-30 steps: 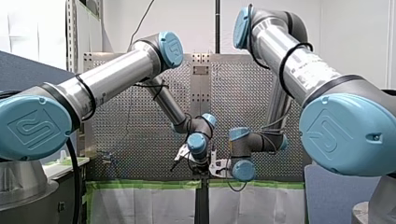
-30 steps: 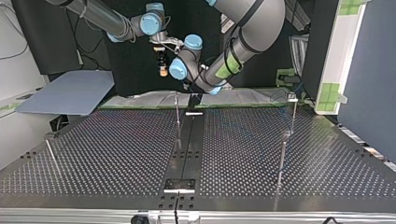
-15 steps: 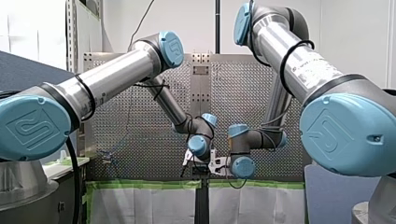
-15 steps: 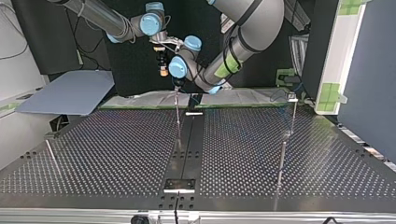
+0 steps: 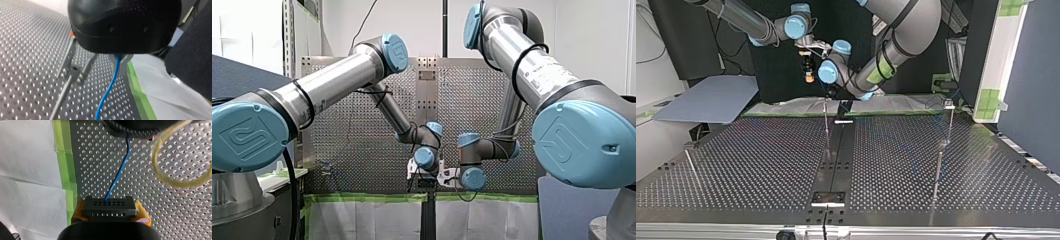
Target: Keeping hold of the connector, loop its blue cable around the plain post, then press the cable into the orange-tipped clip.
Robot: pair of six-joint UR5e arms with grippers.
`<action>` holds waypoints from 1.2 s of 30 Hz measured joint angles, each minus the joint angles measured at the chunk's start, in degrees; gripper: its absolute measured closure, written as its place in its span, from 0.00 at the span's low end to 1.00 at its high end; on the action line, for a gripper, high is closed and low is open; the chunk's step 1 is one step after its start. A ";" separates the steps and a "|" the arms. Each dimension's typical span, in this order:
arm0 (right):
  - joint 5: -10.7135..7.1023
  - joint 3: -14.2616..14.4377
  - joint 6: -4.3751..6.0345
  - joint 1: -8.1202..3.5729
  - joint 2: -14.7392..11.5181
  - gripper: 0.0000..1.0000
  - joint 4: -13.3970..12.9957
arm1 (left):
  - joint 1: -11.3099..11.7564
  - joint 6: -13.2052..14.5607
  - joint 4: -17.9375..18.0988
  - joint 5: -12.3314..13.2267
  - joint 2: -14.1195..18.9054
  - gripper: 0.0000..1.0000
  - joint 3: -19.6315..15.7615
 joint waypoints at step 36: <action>-3.19 -5.01 -1.50 -6.76 0.18 1.00 1.43 | -0.13 -3.13 7.98 -11.48 0.02 1.00 -1.55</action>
